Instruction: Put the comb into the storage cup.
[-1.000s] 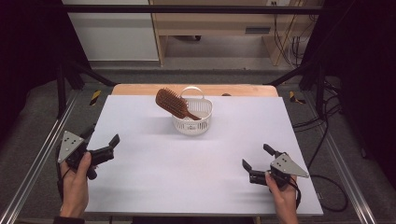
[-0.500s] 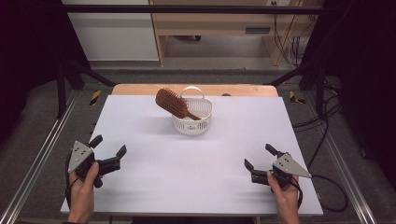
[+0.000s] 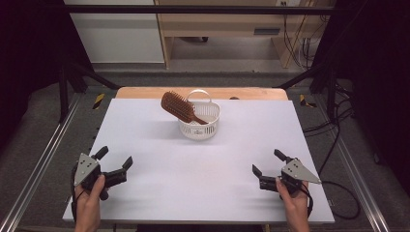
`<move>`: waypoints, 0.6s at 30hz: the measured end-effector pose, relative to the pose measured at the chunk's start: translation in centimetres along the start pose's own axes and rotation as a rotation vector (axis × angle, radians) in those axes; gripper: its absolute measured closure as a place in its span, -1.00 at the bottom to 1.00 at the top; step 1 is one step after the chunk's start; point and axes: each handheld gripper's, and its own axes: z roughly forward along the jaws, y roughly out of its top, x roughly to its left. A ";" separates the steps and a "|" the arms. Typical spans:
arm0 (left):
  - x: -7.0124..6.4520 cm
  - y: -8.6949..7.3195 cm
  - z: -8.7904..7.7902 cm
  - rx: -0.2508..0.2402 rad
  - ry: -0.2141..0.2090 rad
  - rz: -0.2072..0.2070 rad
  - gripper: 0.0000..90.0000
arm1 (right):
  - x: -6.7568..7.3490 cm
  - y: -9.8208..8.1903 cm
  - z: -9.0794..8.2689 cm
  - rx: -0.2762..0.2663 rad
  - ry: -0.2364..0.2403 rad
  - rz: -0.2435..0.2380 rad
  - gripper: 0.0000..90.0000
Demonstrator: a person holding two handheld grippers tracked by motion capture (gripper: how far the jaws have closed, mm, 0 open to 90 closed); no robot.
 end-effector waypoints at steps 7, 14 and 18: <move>-0.6 -0.7 -0.1 0.009 -0.009 0.028 -0.93 | 0.0 -0.1 0.1 0.004 0.005 0.002 -0.93; -1.3 -1.2 -0.3 0.014 -0.033 0.035 -0.93 | 0.1 -0.1 0.2 0.006 0.013 0.007 -0.93; -1.7 -1.3 -0.4 0.004 -0.039 0.039 -0.93 | 0.1 -0.1 0.2 0.003 0.020 0.016 -0.93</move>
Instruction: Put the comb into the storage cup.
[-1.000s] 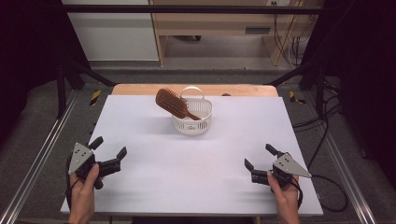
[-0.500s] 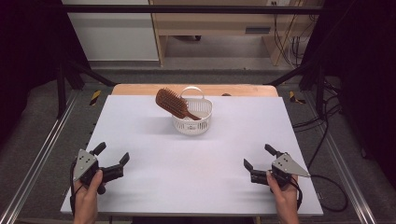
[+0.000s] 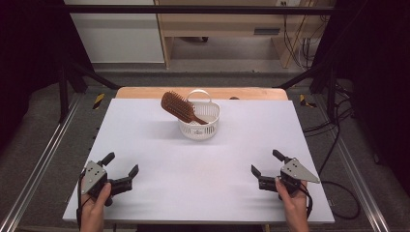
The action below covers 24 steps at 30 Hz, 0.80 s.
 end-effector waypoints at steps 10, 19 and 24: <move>-1.0 -0.1 -0.2 -0.025 -0.013 0.015 -0.93 | 0.0 0.0 0.1 0.003 0.007 0.001 -0.93; -1.3 -0.1 -1.0 -0.058 -0.012 0.006 -0.93 | 0.0 -0.1 0.3 0.010 0.007 0.002 -0.93; -1.4 -0.6 -1.7 -0.062 -0.005 -0.001 -0.93 | 0.0 -0.2 0.5 0.028 -0.008 -0.003 -0.93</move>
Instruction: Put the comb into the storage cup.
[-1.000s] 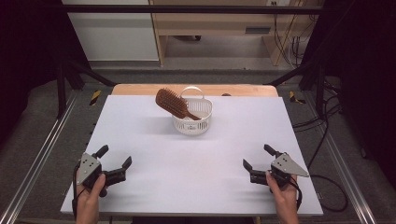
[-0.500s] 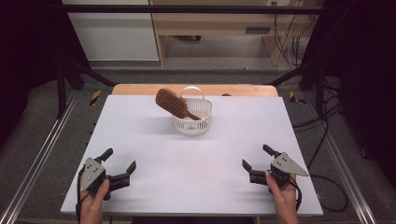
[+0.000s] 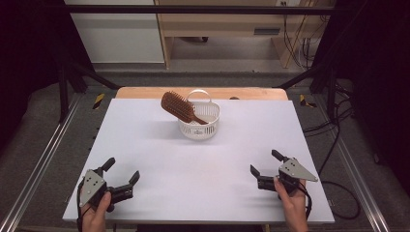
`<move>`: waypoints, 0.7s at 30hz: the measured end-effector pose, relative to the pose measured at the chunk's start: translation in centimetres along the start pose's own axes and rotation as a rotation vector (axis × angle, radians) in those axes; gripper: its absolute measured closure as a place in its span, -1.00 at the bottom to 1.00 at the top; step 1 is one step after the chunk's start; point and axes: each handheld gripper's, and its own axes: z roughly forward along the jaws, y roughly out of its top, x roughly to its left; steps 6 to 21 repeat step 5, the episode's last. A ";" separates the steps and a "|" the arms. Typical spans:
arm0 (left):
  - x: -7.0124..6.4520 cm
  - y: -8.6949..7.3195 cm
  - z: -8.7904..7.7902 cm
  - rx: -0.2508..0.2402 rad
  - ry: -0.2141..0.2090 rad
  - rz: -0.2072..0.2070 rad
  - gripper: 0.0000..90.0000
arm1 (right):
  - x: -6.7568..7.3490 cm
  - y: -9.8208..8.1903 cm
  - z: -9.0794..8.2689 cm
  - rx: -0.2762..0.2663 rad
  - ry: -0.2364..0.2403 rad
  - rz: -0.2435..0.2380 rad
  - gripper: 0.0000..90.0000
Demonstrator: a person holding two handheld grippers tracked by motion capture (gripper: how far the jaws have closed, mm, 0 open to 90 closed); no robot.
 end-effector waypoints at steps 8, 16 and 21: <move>-0.2 0.1 0.1 0.004 0.001 0.035 -0.93 | -0.1 -0.2 0.4 0.025 -0.016 0.006 -0.92; -0.2 0.1 0.1 0.004 0.001 0.035 -0.93 | -0.1 -0.2 0.4 0.025 -0.016 0.006 -0.92; -0.2 0.1 0.1 0.004 0.001 0.035 -0.93 | -0.1 -0.2 0.4 0.025 -0.016 0.006 -0.92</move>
